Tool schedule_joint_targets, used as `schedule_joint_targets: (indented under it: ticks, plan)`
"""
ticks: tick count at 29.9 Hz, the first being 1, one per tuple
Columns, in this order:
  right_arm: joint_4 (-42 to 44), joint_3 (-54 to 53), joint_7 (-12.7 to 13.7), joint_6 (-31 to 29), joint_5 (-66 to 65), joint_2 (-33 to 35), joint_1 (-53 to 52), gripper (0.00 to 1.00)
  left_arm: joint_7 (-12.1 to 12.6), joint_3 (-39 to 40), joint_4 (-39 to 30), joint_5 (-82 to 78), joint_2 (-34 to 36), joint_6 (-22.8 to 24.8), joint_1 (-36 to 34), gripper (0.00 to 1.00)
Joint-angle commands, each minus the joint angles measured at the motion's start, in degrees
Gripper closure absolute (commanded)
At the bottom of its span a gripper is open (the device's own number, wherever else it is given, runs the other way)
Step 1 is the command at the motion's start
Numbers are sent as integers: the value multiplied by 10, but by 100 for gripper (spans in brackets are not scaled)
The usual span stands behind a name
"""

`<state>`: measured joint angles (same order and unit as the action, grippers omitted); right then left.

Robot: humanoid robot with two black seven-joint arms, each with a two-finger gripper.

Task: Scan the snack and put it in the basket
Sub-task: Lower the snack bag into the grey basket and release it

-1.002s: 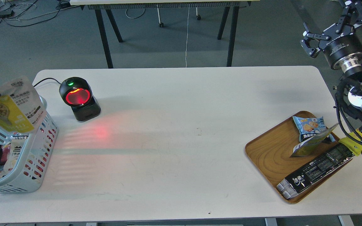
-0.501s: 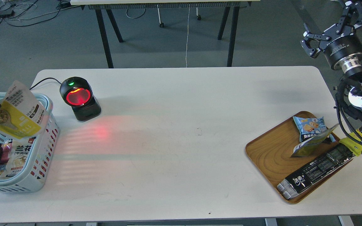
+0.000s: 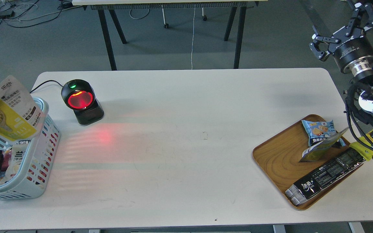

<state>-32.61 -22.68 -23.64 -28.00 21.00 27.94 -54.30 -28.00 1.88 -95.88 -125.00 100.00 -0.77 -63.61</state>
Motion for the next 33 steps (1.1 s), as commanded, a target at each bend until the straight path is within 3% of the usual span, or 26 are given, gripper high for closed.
schedule_joint_targets:
  ticks: [1, 16, 28, 31, 33]
  plan:
    - [0, 0, 0, 0, -1, -2, -1, 1, 0, 1, 0, 0, 0, 1, -20, 100]
    - [-1, 1, 0, 0, -1, 4, -2, 1, 0, -13, 35, 0, 0, 1, -28, 100]
    - [-1, 0, 0, 0, -2, 4, -3, 1, 0, -87, 47, 0, 0, -19, -29, 100]
    - [-1, 0, 0, 0, -2, 4, -3, 1, 0, -92, 47, 0, 0, -20, -29, 94]
    - [-1, 0, 0, 0, -2, 4, -4, 1, 0, -91, 47, 0, 0, -21, -30, 82]
